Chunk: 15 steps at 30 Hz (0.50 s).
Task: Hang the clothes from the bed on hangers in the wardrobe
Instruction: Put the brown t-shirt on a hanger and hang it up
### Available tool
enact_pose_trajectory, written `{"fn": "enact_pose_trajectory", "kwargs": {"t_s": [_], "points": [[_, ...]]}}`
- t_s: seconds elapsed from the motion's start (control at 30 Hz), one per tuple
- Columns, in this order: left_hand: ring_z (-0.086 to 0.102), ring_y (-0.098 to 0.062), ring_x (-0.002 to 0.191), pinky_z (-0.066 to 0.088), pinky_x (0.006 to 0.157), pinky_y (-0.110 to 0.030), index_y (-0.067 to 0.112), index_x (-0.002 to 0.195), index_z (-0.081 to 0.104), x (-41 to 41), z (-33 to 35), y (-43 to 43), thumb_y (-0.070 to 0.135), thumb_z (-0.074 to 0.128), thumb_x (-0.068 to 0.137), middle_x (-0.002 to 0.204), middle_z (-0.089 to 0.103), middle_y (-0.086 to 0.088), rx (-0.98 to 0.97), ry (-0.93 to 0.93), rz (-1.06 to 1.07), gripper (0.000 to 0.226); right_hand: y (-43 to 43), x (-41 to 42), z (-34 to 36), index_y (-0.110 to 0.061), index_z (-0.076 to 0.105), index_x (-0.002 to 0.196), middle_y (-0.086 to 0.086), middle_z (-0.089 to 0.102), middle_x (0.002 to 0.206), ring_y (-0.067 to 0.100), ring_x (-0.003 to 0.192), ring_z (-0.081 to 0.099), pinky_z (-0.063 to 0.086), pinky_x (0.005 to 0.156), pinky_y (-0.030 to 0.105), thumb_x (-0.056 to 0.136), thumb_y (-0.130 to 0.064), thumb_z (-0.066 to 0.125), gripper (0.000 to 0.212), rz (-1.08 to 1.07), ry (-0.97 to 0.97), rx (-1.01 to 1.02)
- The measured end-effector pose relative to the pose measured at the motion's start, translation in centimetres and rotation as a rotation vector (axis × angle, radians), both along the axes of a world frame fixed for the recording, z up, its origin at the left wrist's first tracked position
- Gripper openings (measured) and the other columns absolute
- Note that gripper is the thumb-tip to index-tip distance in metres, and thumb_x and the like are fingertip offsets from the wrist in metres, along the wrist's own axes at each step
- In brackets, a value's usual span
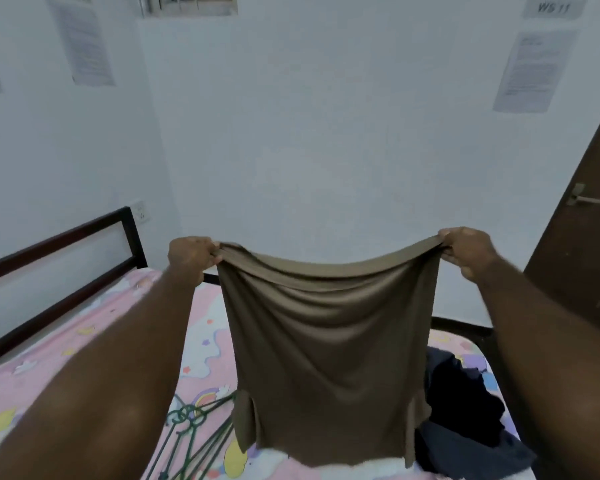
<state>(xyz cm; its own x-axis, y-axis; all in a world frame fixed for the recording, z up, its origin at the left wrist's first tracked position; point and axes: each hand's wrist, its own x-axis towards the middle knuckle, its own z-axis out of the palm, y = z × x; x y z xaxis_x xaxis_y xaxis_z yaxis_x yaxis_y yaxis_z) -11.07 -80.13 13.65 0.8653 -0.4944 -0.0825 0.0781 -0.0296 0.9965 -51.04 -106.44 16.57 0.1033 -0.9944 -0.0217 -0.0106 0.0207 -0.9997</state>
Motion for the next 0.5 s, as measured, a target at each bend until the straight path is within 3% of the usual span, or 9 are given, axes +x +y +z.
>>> {"fn": "enact_pose_trajectory", "kwargs": {"t_s": [0.1,0.23,0.4,0.5], "points": [[0.063,-0.022,0.071,0.06,0.066,-0.027,0.0,0.073,0.06,-0.6,0.2,-1.7,-0.015,0.064,0.082,0.095,0.063,-0.021,-0.125,0.051,0.016,0.018,-2.0,2.1,0.5,-0.005,0.064,0.099,0.01,0.061,0.095,0.021,0.093,0.059,0.049,0.097,0.037,0.095,0.003,0.053,0.014,0.077,0.047,-0.066],[0.064,-0.024,0.076,0.058,0.058,-0.021,0.0,0.075,0.061,-1.5,3.3,-2.6,-0.008,0.065,0.086,0.084,0.063,-0.016,-0.302,0.039,0.103,0.014,-3.4,3.7,2.4,-0.001,0.058,0.126,0.012,0.059,0.116,0.022,0.106,0.057,0.048,0.1,0.035,0.094,0.008,0.044,0.036,0.042,0.072,-0.178],[0.064,-0.018,0.075,0.057,0.064,-0.021,0.011,0.073,0.062,-0.8,5.4,-1.6,0.003,0.065,0.09,0.086,0.066,-0.01,-0.285,-0.153,0.276,0.019,-2.6,2.6,3.6,-0.012,0.067,0.107,0.01,0.066,0.107,0.024,0.095,0.063,0.054,0.079,0.031,0.085,0.006,0.049,0.034,-0.106,0.014,-0.245],[0.066,-0.024,0.079,0.058,0.079,-0.035,0.013,0.079,0.062,-1.0,4.9,0.5,0.012,0.059,0.092,0.088,0.067,-0.011,-0.182,-0.194,0.351,0.014,-0.6,1.5,2.6,-0.014,0.066,0.084,0.015,0.071,0.1,0.03,0.094,0.069,0.058,0.087,0.041,0.086,-0.004,0.06,0.013,-0.202,-0.097,-0.179]]}}
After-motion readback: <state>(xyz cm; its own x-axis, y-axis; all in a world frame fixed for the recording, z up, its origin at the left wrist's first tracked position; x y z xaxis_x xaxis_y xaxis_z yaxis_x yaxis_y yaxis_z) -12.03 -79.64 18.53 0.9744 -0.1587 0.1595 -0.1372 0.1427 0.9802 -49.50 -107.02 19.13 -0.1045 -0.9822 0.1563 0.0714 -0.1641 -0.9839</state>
